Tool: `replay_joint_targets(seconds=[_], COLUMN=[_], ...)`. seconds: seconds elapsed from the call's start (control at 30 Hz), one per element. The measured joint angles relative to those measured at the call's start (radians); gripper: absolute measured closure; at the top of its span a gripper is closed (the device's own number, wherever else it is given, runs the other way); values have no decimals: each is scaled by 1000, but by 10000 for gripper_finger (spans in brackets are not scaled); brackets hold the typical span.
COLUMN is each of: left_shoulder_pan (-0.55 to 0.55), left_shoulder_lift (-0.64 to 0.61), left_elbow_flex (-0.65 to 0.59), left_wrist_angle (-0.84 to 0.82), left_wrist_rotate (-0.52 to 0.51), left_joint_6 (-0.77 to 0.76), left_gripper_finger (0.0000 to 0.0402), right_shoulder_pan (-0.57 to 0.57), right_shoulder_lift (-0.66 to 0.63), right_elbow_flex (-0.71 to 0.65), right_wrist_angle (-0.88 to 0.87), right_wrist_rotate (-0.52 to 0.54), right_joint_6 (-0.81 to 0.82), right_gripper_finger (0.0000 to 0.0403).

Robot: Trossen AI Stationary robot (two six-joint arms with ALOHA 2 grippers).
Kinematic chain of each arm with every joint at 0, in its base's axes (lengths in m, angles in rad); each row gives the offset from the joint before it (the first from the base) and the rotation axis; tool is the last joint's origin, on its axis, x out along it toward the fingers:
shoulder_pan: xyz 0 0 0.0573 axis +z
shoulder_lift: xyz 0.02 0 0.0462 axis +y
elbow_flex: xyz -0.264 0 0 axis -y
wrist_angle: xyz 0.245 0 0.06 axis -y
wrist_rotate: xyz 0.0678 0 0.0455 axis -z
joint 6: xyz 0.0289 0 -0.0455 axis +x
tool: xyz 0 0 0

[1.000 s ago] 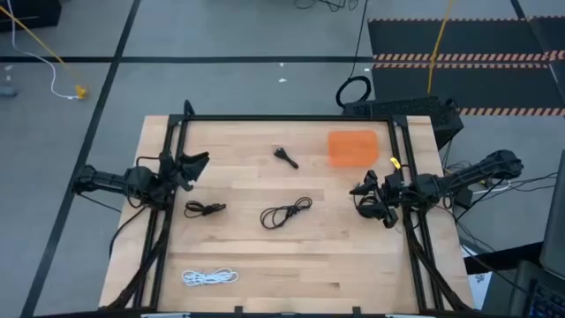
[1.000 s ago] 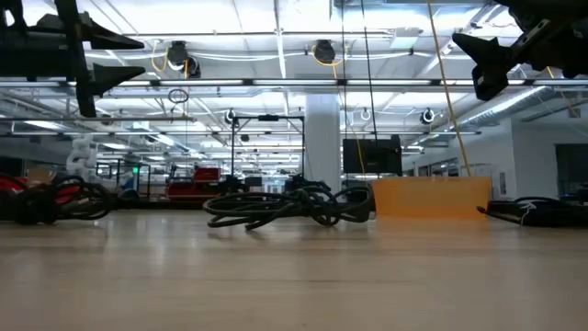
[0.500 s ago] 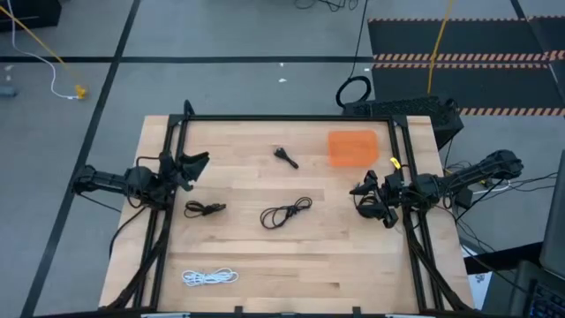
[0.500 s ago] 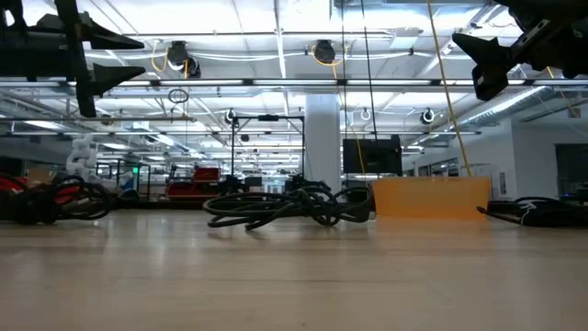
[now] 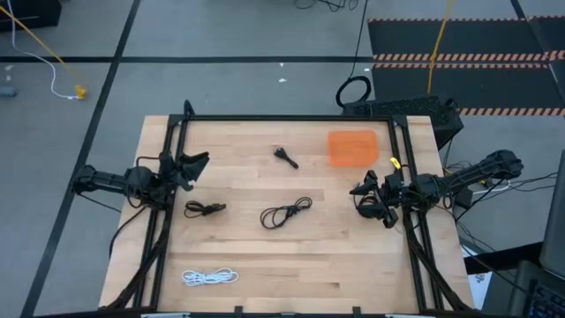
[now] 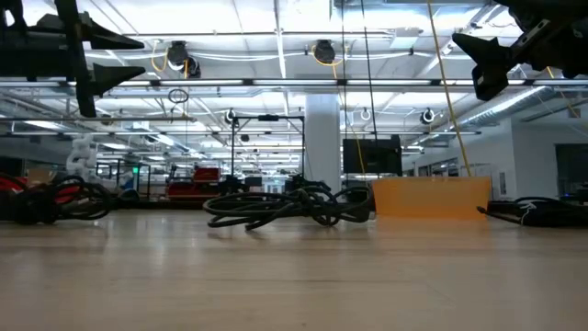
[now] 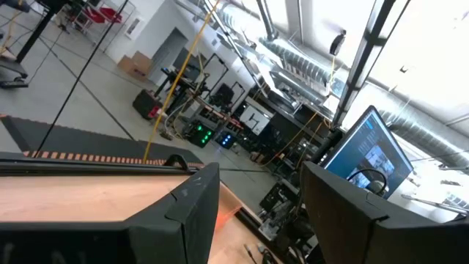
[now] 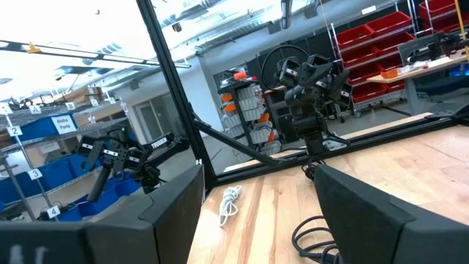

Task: Pick and place USB-C Cables

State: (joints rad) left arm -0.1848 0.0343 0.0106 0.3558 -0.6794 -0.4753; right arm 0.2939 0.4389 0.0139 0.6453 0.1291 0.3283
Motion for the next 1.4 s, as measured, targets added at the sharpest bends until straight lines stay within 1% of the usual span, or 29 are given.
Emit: replay_joint_targets(seconds=[0.93, 1.17, 1.4], left_shoulder_pan=[0, 0, 0], left_shoulder_lift=[0, 0, 0], left_elbow_flex=[0, 0, 0], left_wrist_angle=[0, 0, 0], left_wrist_rotate=[0, 0, 0], left_joint_6=[0, 54, 47], left_gripper_finger=[208, 208, 208], right_shoulder_pan=[0, 0, 0], right_shoulder_lift=[0, 0, 0], right_elbow_flex=[0, 0, 0], right_wrist_angle=[0, 0, 0], right_wrist_rotate=[0, 0, 0], right_joint_6=[0, 0, 0], right_gripper_finger=[149, 149, 149])
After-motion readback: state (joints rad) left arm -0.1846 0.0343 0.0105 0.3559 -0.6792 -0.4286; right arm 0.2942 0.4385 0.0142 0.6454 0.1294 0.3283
